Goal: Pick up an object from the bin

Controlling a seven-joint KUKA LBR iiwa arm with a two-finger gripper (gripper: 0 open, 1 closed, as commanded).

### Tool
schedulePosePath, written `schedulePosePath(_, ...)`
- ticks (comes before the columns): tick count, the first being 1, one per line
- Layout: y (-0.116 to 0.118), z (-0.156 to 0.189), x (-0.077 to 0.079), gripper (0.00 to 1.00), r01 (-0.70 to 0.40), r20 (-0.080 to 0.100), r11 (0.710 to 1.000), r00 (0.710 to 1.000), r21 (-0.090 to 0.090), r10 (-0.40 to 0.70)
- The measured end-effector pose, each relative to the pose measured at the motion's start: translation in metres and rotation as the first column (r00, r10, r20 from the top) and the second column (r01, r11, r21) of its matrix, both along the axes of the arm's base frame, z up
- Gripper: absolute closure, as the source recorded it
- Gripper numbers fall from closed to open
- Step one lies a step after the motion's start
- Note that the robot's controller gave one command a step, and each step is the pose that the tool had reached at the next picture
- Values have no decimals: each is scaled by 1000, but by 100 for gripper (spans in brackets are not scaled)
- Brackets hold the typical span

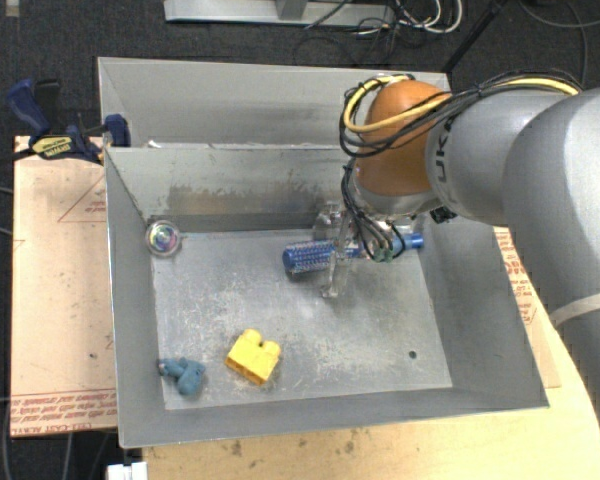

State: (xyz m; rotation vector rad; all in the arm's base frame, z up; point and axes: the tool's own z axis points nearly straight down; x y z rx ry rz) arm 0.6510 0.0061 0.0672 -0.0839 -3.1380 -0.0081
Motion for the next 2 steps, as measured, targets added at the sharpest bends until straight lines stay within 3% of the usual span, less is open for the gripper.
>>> schedulePosePath(1, -5, 2, 1, 100, 4, 3, 1000, 1000, -4, -4)
schedulePosePath(2, -7, 168, -12, 100, -31, 13, 1000, 999, -5, 31)
